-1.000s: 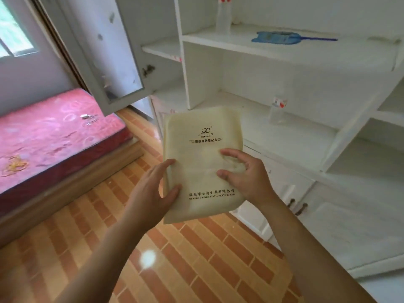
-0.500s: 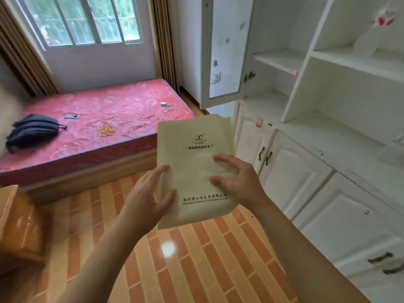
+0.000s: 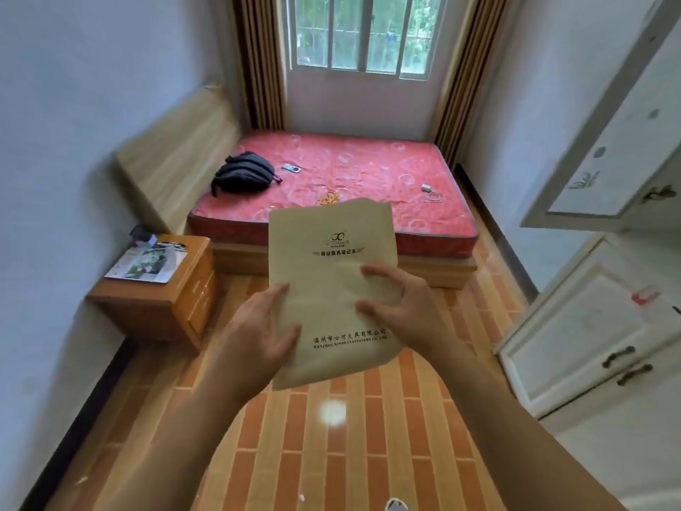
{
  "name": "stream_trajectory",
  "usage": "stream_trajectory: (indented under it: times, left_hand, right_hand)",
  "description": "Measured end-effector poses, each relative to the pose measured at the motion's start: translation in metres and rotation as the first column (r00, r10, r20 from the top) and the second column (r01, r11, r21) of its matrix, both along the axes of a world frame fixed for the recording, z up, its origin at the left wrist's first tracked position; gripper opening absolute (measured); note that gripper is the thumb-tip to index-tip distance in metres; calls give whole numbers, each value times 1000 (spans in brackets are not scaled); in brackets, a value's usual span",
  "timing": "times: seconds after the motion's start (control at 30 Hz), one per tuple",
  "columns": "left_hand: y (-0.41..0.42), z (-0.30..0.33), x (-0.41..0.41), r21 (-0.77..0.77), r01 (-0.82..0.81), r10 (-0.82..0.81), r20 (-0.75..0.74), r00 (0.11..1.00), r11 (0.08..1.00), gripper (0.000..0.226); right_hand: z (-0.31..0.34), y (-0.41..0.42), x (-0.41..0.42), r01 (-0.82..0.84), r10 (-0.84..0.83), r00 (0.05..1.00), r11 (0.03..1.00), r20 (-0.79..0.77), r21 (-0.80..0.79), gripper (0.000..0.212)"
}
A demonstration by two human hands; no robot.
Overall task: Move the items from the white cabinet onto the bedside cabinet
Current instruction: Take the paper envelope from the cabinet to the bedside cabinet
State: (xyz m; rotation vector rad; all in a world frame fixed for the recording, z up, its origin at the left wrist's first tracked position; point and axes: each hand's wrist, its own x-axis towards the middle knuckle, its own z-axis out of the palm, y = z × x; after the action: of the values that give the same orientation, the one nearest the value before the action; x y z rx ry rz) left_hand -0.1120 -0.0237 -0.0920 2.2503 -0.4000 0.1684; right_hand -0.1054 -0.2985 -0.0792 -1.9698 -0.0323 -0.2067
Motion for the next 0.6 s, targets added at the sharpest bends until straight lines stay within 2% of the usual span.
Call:
stream_trajectory:
  times: [0.27, 0.6]
  left_hand:
    - [39, -10, 48, 8, -201, 201, -42, 979, 980, 69]
    - [-4, -15, 173, 45, -372, 374, -94, 923, 927, 70]
  right_hand:
    - [-21, 45, 105, -213, 215, 976, 976, -37, 34, 53]
    - [-32, 19, 267, -373, 373, 925, 928, -69, 15, 52]
